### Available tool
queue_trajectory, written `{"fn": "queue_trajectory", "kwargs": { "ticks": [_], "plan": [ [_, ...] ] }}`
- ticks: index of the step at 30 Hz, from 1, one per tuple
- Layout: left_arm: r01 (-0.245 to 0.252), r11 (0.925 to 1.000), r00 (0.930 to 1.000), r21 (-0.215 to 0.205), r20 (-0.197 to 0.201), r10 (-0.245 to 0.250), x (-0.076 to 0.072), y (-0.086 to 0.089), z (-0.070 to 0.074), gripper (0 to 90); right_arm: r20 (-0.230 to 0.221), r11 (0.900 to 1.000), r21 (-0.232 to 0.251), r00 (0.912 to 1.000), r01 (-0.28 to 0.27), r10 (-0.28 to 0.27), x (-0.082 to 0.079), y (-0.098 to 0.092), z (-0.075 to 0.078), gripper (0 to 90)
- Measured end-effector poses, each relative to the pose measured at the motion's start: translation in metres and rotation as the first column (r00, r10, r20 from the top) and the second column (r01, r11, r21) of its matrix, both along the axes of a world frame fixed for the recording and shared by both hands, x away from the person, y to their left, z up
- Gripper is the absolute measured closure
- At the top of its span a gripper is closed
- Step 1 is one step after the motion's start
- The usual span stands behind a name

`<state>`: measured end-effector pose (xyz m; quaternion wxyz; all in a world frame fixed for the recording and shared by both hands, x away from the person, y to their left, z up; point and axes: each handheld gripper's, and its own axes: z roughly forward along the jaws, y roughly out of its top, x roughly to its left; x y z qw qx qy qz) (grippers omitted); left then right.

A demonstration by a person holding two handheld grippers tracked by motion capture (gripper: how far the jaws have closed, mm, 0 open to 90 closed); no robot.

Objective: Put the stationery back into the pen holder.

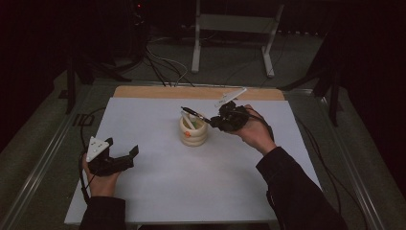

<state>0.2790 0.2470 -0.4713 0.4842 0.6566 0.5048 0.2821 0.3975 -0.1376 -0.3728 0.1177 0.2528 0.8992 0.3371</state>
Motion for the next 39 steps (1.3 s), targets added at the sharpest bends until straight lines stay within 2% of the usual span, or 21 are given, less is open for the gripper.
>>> {"fn": "queue_trajectory", "kwargs": {
  "ticks": [12, 39],
  "plan": [
    [-0.001, 1.0000, 1.0000, -0.001, 0.000, 0.001, 0.0001, 0.0001, -0.0002, 0.7, -0.009, 0.999, -0.038, 1.0000, -0.004, 0.003, 0.0003, -0.0031, -0.0002, 81.1],
    [-0.003, 1.0000, 1.0000, -0.003, 0.001, 0.003, -0.0002, 0.0009, 0.0002, 0.7, -0.010, 0.999, -0.043, 0.9997, -0.025, 0.024, -0.0026, -0.0022, 0.0068, 81.0]
  ]
}}
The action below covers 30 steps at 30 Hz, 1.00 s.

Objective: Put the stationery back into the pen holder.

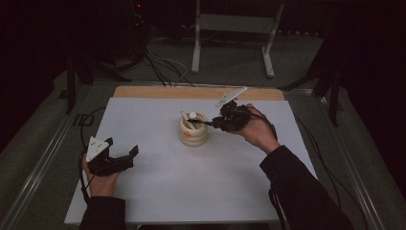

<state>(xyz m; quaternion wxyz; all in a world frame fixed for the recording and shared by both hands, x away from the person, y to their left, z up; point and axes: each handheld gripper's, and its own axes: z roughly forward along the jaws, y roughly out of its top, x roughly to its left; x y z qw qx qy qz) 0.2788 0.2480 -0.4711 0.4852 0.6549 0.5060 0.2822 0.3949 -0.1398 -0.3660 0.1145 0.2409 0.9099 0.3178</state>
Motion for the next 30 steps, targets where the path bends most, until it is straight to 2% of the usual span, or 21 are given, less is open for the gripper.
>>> {"fn": "queue_trajectory", "kwargs": {
  "ticks": [18, 30],
  "plan": [
    [-0.003, 1.0000, 1.0000, -0.001, 0.002, 0.003, 0.000, 0.001, 0.000, 0.7, -0.003, 1.000, -0.028, 0.9999, -0.012, 0.012, -0.001, 0.012, -0.001, 81.0],
    [-0.004, 1.0000, 1.0000, -0.001, 0.001, 0.004, 0.000, 0.001, 0.000, 0.7, 0.000, 0.998, -0.056, 1.0000, -0.004, 0.004, 0.005, 0.022, -0.005, 81.0]
  ]
}}
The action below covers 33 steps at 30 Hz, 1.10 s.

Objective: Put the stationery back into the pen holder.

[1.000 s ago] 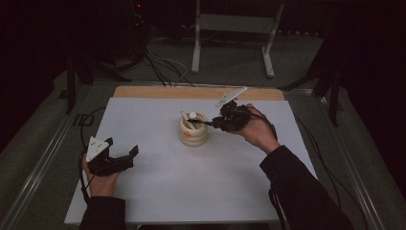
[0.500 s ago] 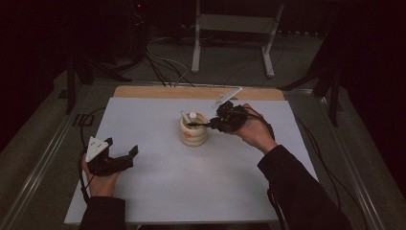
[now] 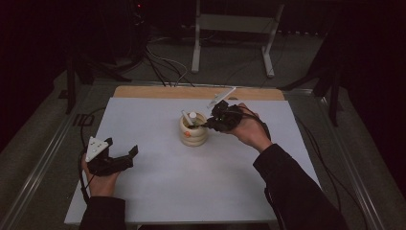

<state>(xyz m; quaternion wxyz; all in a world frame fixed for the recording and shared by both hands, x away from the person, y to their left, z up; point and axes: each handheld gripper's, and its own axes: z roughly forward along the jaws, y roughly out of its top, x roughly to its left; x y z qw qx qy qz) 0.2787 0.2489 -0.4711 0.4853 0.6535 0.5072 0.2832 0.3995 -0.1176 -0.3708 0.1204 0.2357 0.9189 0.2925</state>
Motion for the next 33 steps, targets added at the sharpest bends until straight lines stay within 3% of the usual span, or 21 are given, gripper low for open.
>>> {"fn": "queue_trajectory", "kwargs": {
  "ticks": [16, 33],
  "plan": [
    [-0.001, 1.0000, 1.0000, -0.001, -0.001, 0.001, 0.000, 0.000, 0.000, 0.7, -0.004, 1.000, -0.004, 1.0000, 0.005, -0.005, 0.007, 0.013, 0.001, 81.0],
    [-0.002, 1.0000, 1.0000, -0.004, -0.001, 0.002, 0.000, 0.000, 0.000, 0.7, -0.006, 0.999, -0.049, 1.0000, 0.001, -0.001, 0.013, 0.025, -0.001, 81.0]
  ]
}}
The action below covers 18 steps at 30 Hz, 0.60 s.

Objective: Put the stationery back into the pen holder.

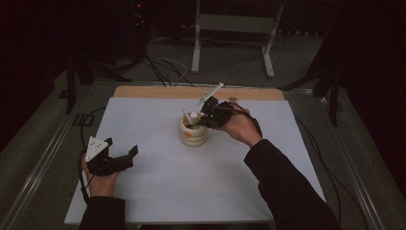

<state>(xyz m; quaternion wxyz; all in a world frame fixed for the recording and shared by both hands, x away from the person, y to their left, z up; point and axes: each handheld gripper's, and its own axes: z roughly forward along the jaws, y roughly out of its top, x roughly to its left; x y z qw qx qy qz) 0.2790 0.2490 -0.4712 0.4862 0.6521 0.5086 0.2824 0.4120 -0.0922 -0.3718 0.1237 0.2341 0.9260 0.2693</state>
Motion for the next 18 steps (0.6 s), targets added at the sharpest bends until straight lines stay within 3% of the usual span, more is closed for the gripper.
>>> {"fn": "queue_trajectory", "kwargs": {
  "ticks": [18],
  "plan": [
    [0.001, 1.0000, 1.0000, -0.001, 0.001, -0.001, 0.0001, 0.0003, 0.0000, 0.7, -0.031, 1.000, -0.028, 0.9995, 0.007, -0.008, 0.0072, 0.0066, -0.0091, 81.0]
  ]
}}
